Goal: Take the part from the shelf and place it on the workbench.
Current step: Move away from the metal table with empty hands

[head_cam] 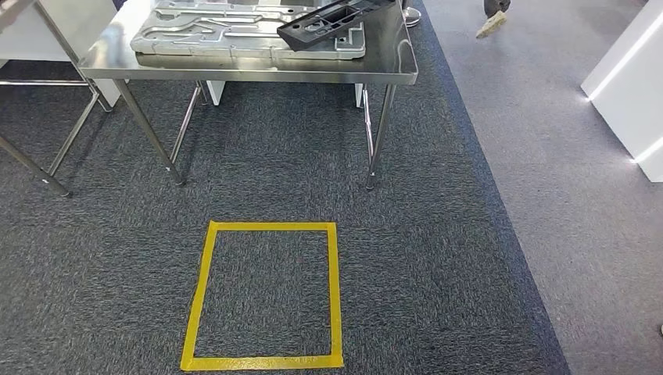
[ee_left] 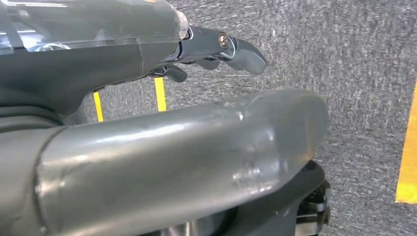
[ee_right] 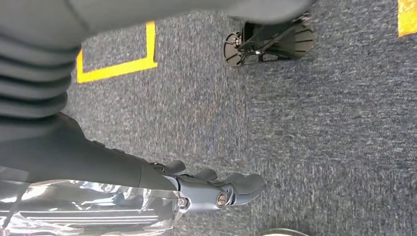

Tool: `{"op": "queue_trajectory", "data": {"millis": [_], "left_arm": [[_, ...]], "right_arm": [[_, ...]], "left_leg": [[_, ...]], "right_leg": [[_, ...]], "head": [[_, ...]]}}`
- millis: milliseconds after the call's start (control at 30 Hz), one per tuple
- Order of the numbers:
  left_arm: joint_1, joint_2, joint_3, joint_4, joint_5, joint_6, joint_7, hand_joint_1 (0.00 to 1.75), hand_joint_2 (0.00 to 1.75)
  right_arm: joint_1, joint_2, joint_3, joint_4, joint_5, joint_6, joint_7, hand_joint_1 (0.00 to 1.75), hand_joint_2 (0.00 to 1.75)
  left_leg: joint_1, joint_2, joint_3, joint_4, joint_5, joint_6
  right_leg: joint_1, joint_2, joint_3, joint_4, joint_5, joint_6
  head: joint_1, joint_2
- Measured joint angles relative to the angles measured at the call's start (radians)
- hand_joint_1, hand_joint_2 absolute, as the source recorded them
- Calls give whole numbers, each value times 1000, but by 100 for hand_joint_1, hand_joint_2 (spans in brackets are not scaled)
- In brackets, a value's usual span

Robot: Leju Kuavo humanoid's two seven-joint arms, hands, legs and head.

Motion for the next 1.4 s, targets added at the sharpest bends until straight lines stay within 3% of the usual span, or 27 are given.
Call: {"op": "queue_trajectory", "data": {"millis": [33, 100, 167, 233, 333, 367, 400, 433, 500, 567, 600, 667, 700, 767, 833, 900, 933, 967, 1000, 1033, 1067, 1133, 1200, 1267, 1333, 1400], "left_arm": [[-1, -1, -1, 0, -1, 0, 0, 0, 0], [-3, -3, -2, 0, -2, 0, 1, 0, 0], [-3, -3, -3, 0, -3, 1, 1, 0, 0], [-2, -3, -6, 0, -6, 1, 0, 0, 0], [-2, -3, -12, 0, -10, 0, -3, 0, 0], [-2, -3, -14, 0, -12, -1, -4, 0, 0], [0, -3, -15, 0, -15, -1, -4, 0, 0], [1, -3, -16, 0, -17, -1, -4, 0, 0], [3, -3, -18, 0, -19, -1, -4, 0, 0], [0, -3, -19, 0, -21, -1, -5, 0, 0], [-1, -3, -20, 0, -21, -1, -6, 0, 0], [2, -3, -21, 0, -22, 0, -6, 0, 0], [3, -3, -21, 0, -23, 0, -6, 0, 0], [3, -3, -22, 0, -23, 1, -6, 0, 0], [1, -4, -24, 0, -24, 2, -6, 0, 0], [1, -4, -25, 0, -26, 2, -6, 0, 0], [2, -4, -25, 0, -26, 1, -6, 0, 0], [3, -4, -25, 0, -26, 2, -6, 0, 0], [3, -4, -25, 0, -26, 2, -6, 0, 0], [2, -5, -25, 0, -26, 1, -6, 0, 0], [1, -6, -25, 0, -26, 1, -6, 0, 0], [-1, -6, -26, 0, -27, 1, -6, 0, 0], [2, -6, -26, 0, -28, 2, -6, 0, 0], [3, -6, -26, 0, -29, 3, -6, 0, 0], [2, -7, -26, 0, -29, 5, -7, 0, 0], [1, -7, -27, 0, -29, 5, -7, 0, 0]], "right_arm": [[1, -1, 0, 0, 0, 0, 1, 0, 0], [3, -2, -1, 1, -1, 0, 3, 0, 0], [2, -1, -1, 1, -2, 1, 5, 0, 0], [1, 1, -1, 1, -3, 2, 8, 0, 0], [5, 1, -2, 1, -4, 7, 11, 0, 0], [6, 1, -2, 2, -4, 10, 12, 0, 0], [6, 1, -2, 2, -4, 12, 13, 0, 0], [6, 1, -2, 2, -4, 14, 15, 0, 0], [4, 2, -2, 2, -3, 15, 17, 0, 0], [3, 2, -2, 2, -3, 15, 19, 0, 0], [3, 2, -2, 2, -3, 15, 19, 0, 0], [-1, 2, -2, 2, -3, 15, 20, 0, 0], [-3, 2, -2, 2, -3, 15, 21, 0, 0], [-2, 1, -2, 2, -3, 15, 22, 0, 0], [1, 1, -2, 2, -3, 15, 24, 0, 0], [3, 1, -3, 3, -3, 15, 27, 0, 0], [3, 1, -3, 3, -3, 15, 28, 0, 0], [4, 1, -3, 3, -3, 15, 29, 0, 0], [4, 0, -3, 3, -3, 15, 29, 0, 0], [5, -1, -3, 4, -3, 15, 30, 0, 0], [7, -1, -3, 4, -3, 15, 30, 0, 0], [7, -2, -3, 6, -3, 15, 30, 0, 0], [3, -1, -3, 6, -3, 18, 29, 0, 0], [3, 1, -4, 6, -4, 23, 25, 0, 0], [8, 1, -4, 6, -4, 30, 21, 0, 0], [11, 1, -5, 6, -5, 34, 19, 0, 0]], "left_leg": [[-1, -7, -3, 2, 3, -4], [-1, -22, -12, 5, 10, -15], [1, -37, -19, 5, 15, -27], [2, -24, -35, 33, -5, -36], [4, 11, -115, 205, -100, -45], [5, 13, -140, 263, -122, -48], [5, 16, -150, 291, -126, -50], [5, 19, -141, 281, -111, -50], [5, 42, -75, 160, -48, -47], [-1, 76, -20, 47, -12, -36], [-3, 85, -12, 24, -9, -31], [-5, 72, -16, 20, -7, -20], [-4, 64, -16, 17, -3, -14], [1, 48, -18, 10, 8, -1], [3, 29, -26, 10, 15, 6], [3, 7, -32, 11, 19, 6], [4, -6, -34, 12, 20, 5], [4, -19, -34, 13, 21, 3], [5, -33, -33, 15, 21, 1], [4, -46, -35, 18, 21, -4], [4, -58, -39, 21, 21, -10], [4, -79, -49, 24, 25, -25], [8, -94, -56, 23, 28, -40], [6, -61, -76, 64, -1, -49], [5, -8, -126, 180, -68, -52], [6, 11, -172, 290, -114, -55]], "right_leg": [[0, 21, 41, -69, 19, -6], [2, 46, 76, -136, 28, -17], [3, 30, 76, -141, 32, -27], [0, 6, 78, -150, 39, -42], [4, -32, 74, -154, 42, -55], [6, -44, 71, -153, 41, -56], [7, -56, 69, -150, 41, -57], [8, -67, 68, -147, 40, -57], [9, -87, 66, -138, 36, -54], [13, -104, 65, -127, 30, -45], [16, -111, 64, -124, 29, -41], [17, -125, 65, -123, 29, -32], [15, -121, 65, -120, 25, -26], [10, -80, 45, -73, -13, -13], [4, -36, -11, 46, -83, -4], [1, -28, -59, 148, -117, 0], [-1, -26, -60, 149, -103, 1], [-4, -22, -42, 112, -72, 1], [-7, -12, -12, 50, -32, 1], [-9, 13, 19, -18, -2, -1], [-12, 35, 43, -71, 16, -4], [-11, 62, 58, -113, 19, -11], [-11, 39, 60, -120, 22, -22], [-12, 11, 63, -127, 26, -38], [-6, -19, 63, -130, 25, -49], [1, -50, 62, -129, 24, -53]], "head": [[0, 0], [-1, 0], [-1, 0], [-4, 0], [-13, 0], [-13, 0], [-13, 0], [-14, 0], [-14, 0], [-13, 0], [-12, 0], [-10, 0], [-10, 0], [-7, 0], [-3, 0], [-3, 0], [-3, 0], [-3, 0], [-3, 0], [-3, 0], [-3, 0], [-3, 0], [-3, 0], [-9, 0], [-15, 0], [-16, 0]]}}
